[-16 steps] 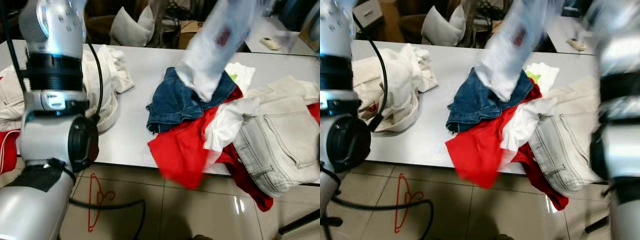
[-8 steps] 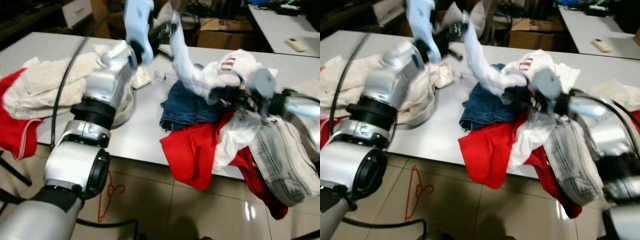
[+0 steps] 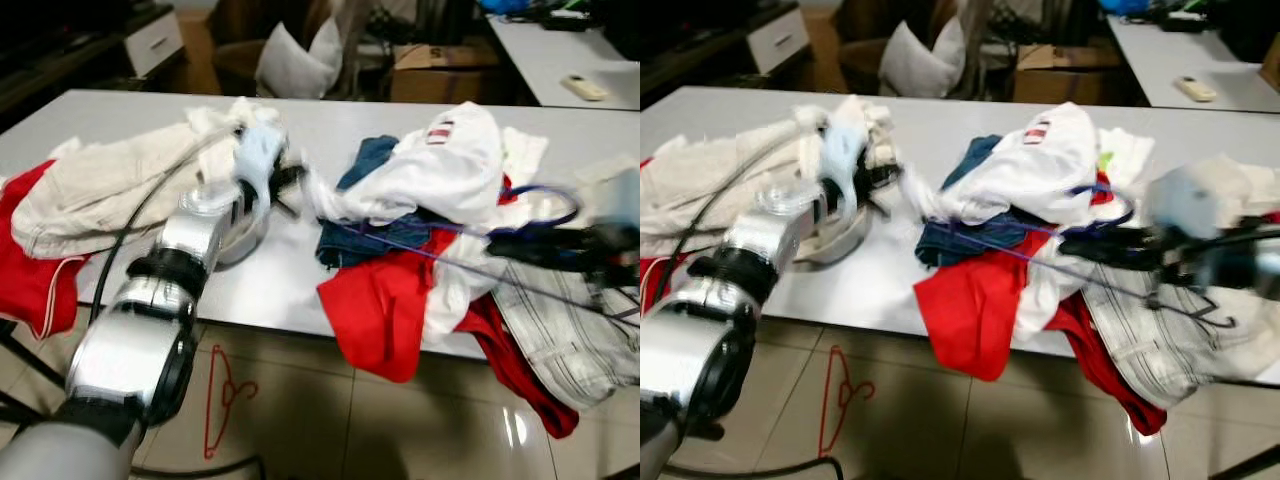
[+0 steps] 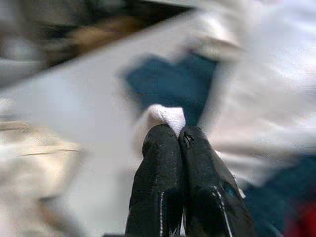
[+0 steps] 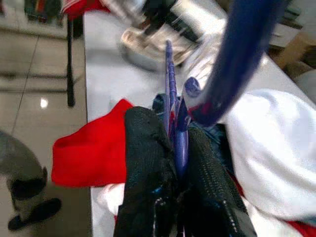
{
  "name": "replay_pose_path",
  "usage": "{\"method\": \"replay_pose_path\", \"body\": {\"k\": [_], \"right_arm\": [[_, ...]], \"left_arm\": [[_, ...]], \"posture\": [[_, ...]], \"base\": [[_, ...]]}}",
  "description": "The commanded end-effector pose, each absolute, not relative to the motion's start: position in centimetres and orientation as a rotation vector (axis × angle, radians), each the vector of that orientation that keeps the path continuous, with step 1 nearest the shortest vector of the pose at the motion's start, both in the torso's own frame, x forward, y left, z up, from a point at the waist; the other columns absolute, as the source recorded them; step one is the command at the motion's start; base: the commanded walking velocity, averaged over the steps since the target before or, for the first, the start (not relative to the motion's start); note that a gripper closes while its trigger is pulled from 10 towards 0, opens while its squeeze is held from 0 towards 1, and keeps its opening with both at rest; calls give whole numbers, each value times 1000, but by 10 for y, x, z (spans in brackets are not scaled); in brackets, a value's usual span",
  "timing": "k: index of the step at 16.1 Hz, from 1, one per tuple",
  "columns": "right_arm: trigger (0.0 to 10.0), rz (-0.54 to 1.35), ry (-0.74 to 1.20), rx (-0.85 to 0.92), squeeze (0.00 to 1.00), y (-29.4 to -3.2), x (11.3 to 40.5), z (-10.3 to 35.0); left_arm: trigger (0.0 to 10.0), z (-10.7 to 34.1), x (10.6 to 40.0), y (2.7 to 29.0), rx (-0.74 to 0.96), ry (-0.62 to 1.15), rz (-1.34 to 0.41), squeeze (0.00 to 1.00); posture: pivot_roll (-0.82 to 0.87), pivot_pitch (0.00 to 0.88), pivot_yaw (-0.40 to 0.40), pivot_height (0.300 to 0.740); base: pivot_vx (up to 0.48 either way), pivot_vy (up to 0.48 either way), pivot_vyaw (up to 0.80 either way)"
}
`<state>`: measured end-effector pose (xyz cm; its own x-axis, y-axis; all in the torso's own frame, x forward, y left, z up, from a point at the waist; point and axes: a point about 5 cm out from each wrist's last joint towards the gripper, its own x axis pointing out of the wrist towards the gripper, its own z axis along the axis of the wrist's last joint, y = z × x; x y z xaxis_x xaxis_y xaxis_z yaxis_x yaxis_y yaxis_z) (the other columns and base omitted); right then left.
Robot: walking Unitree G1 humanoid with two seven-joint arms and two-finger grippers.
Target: Hang hanger
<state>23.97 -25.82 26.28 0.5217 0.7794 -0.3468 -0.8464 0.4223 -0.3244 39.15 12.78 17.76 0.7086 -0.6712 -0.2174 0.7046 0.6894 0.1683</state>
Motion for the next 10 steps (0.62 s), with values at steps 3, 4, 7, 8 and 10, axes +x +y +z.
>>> {"method": "replay_pose_path", "body": {"k": [3,4,7,8,10], "right_arm": [[10000,886,85,-473,0,-274,224,288],[10000,814,73,-456,0,-277,222,287],[10000,640,54,-423,0,-274,225,279],[10000,547,35,-368,0,-272,227,278],[10000,483,1,-322,0,-266,229,279]], "left_arm": [[10000,161,372,135,288,215,-945,1000],[10000,161,358,132,285,209,-1031,1000],[10000,177,320,136,309,206,-1183,1000],[10000,192,304,144,289,208,-1214,1000],[10000,215,293,153,182,181,-1184,1000]], "posture": [[-226,0,97,740],[-230,0,95,740],[-238,0,99,740],[-233,0,93,740],[-228,0,87,740]], "base": [[0,0,0],[0,0,0],[0,0,0],[0,0,0],[0,0,0]]}}
